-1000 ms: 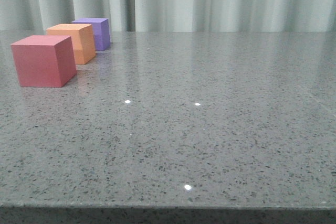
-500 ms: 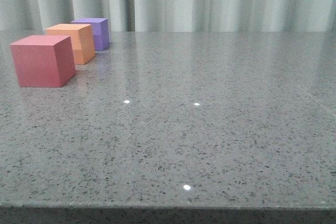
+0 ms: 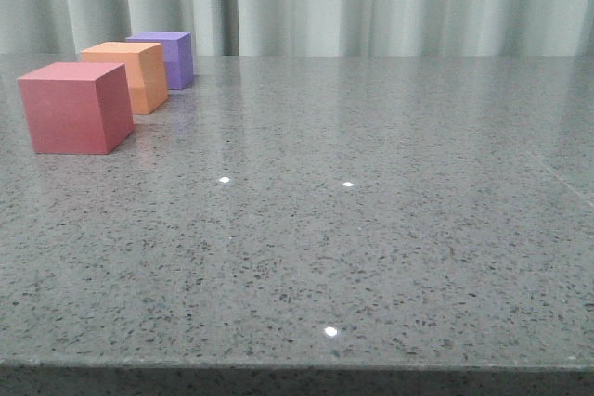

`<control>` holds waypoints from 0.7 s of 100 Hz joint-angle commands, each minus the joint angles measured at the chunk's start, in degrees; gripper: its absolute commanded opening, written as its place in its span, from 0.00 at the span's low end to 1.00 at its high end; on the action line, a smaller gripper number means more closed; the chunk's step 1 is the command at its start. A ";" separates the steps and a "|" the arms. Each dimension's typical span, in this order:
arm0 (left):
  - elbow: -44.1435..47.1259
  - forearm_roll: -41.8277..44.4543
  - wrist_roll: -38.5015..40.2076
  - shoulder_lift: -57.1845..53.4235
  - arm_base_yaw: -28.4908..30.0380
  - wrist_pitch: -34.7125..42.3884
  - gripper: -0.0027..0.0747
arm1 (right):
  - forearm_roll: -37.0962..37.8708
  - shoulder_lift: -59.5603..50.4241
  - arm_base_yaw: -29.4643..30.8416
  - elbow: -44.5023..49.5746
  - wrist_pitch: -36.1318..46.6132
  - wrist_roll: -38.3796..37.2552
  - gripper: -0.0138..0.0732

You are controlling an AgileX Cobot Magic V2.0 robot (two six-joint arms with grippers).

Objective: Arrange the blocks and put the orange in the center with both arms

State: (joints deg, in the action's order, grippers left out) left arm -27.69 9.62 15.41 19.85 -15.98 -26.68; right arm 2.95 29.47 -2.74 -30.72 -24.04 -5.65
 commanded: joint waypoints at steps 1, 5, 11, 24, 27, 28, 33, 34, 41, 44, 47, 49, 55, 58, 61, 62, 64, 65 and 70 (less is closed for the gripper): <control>-0.89 -0.24 0.07 0.49 0.05 7.27 0.01 | 0.01 0.10 0.39 -1.36 4.25 0.24 0.08; -0.21 -0.24 0.07 0.35 0.05 9.42 0.01 | 0.01 0.10 0.39 -1.36 4.25 0.24 0.08; 1.18 -0.84 0.07 -0.28 0.05 13.30 0.01 | 0.01 0.10 0.39 -1.36 4.25 0.24 0.08; 4.63 -4.12 0.07 -2.64 0.05 19.30 0.01 | 0.01 0.10 0.39 -1.36 4.25 0.24 0.08; 5.36 -5.09 -0.10 -3.61 0.17 19.51 0.01 | 0.01 0.10 0.39 -1.36 4.25 0.24 0.08; 5.70 -5.40 -0.08 -3.80 0.29 19.51 0.01 | 0.01 0.10 0.39 -1.36 4.25 0.24 0.08; 6.97 -6.85 -1.54 -5.38 0.76 19.51 0.01 | 0.01 0.10 0.39 -1.36 4.25 0.24 0.08; 7.16 -7.17 -2.01 -5.87 1.08 19.51 0.01 | 0.01 0.10 0.39 -1.36 4.25 0.24 0.08; 9.19 -10.90 -8.34 -8.52 2.57 19.51 0.01 | 0.01 0.10 0.39 -1.36 4.25 0.24 0.08; 9.89 -11.39 -9.59 -9.60 3.26 19.62 0.01 | 0.01 0.10 0.39 -1.36 4.25 0.24 0.08; 10.60 -11.26 -10.31 -10.62 3.93 19.59 0.01 | 0.01 0.10 0.39 -1.36 4.25 0.24 0.08; 11.33 -11.12 -10.31 -11.63 4.64 19.76 0.01 | 0.01 0.10 0.39 -1.36 4.25 0.24 0.08; 12.70 -10.86 -10.31 -13.63 5.99 19.76 0.01 | 0.01 0.10 0.39 -1.36 4.25 0.24 0.08; 13.74 -10.73 -10.31 -14.88 6.82 19.76 0.01 | 0.01 0.10 0.39 -1.36 4.25 0.24 0.08; 14.60 -10.63 -10.31 -15.62 7.30 19.76 0.01 | 0.01 0.10 0.39 -1.36 4.25 0.24 0.08; 14.81 -10.63 -10.31 -16.12 7.61 19.76 0.01 | 0.01 0.10 0.39 -1.36 4.25 0.24 0.08; 15.50 -10.40 -10.31 -16.61 8.10 19.76 0.01 | 0.01 0.10 0.39 -1.36 4.25 0.24 0.08; 15.94 -10.22 -10.31 -17.10 8.25 19.76 0.01 | 0.01 0.10 0.39 -1.36 4.25 0.24 0.08; 17.51 -10.06 -10.31 -18.69 9.35 19.76 0.01 | 0.01 0.10 0.39 -1.36 4.25 0.24 0.08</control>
State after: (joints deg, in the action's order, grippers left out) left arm -10.78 -0.43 5.50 2.67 -8.07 -12.05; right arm 2.95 29.47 -2.74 -30.72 -24.04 -5.65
